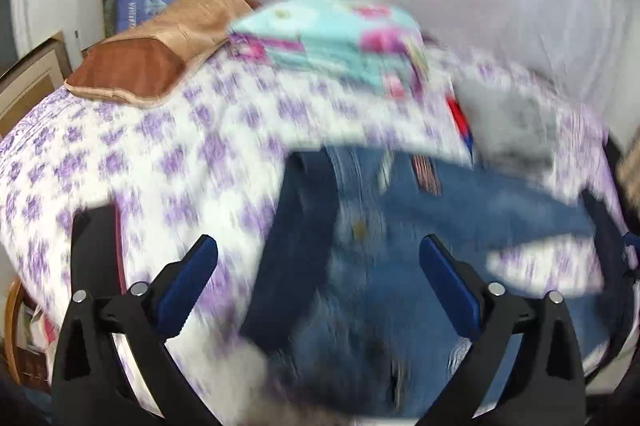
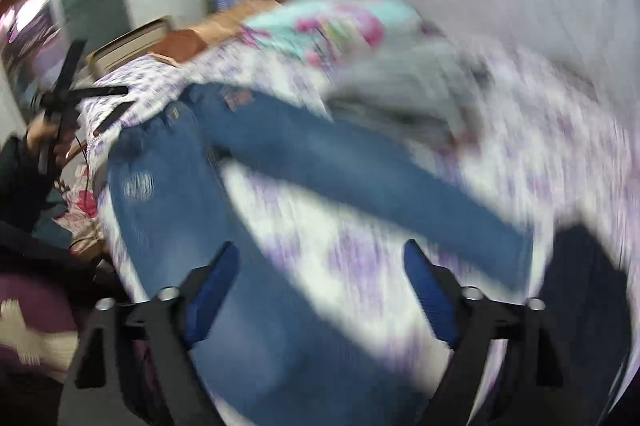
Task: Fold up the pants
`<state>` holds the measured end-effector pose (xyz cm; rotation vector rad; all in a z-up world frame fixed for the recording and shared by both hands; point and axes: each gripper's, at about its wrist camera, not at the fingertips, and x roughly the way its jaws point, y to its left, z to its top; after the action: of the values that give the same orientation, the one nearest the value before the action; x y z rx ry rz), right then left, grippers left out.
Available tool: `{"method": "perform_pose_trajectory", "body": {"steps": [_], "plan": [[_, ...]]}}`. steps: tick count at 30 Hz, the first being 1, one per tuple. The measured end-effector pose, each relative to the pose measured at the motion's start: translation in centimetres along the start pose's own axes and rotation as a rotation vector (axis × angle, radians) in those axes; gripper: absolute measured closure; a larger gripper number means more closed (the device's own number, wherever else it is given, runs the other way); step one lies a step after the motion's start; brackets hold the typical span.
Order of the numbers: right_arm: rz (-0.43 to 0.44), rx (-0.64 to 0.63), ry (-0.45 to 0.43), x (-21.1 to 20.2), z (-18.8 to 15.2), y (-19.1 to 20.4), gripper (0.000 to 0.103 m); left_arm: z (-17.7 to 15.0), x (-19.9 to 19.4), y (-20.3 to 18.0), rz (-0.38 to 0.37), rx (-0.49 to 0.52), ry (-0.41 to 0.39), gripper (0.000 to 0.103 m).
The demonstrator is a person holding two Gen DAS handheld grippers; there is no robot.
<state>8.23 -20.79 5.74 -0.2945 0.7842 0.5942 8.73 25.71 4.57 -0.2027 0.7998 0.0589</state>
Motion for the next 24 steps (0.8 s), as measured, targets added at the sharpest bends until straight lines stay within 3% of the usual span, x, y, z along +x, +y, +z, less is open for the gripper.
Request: {"method": "perform_pose_trajectory", "body": {"steps": [3, 7, 12, 17, 18, 19, 20, 21, 24], "plan": [[0.075, -0.091, 0.009, 5.8, 7.3, 2.0, 0.014, 3.7, 4.0, 2.7, -0.038, -0.1, 0.072, 0.005], [0.119, -0.127, 0.095, 14.3, 13.4, 3.8, 0.015, 6.4, 11.5, 5.3, -0.057, -0.222, 0.207, 0.005], [0.154, -0.18, 0.164, 23.3, 17.3, 5.7, 0.017, 6.9, 16.8, 4.6, -0.051, -0.199, 0.3, 0.005], [0.13, -0.232, 0.258, 29.5, 17.8, 6.6, 0.021, 6.1, 20.6, 3.4, -0.037, -0.156, 0.365, 0.005], [0.142, -0.227, 0.292, 30.5, 17.4, 6.5, 0.035, 6.0, 20.8, 3.3, -0.04, -0.151, 0.352, 0.005], [0.209, -0.204, 0.333, 31.3, 16.9, 6.1, 0.048, 5.9, 20.7, 3.1, -0.037, -0.139, 0.341, 0.009], [0.265, -0.183, 0.347, 31.4, 16.7, 6.0, 0.067, 5.9, 20.3, 2.8, -0.049, -0.124, 0.322, 0.017], [0.273, -0.188, 0.338, 31.2, 16.7, 5.9, 0.09, 6.0, 20.0, 2.6, -0.081, -0.123, 0.321, 0.048], [0.266, -0.223, 0.264, 28.7, 16.6, 6.0, 0.095, 6.5, 17.9, 1.4, -0.104, -0.089, 0.286, 0.056]]}}
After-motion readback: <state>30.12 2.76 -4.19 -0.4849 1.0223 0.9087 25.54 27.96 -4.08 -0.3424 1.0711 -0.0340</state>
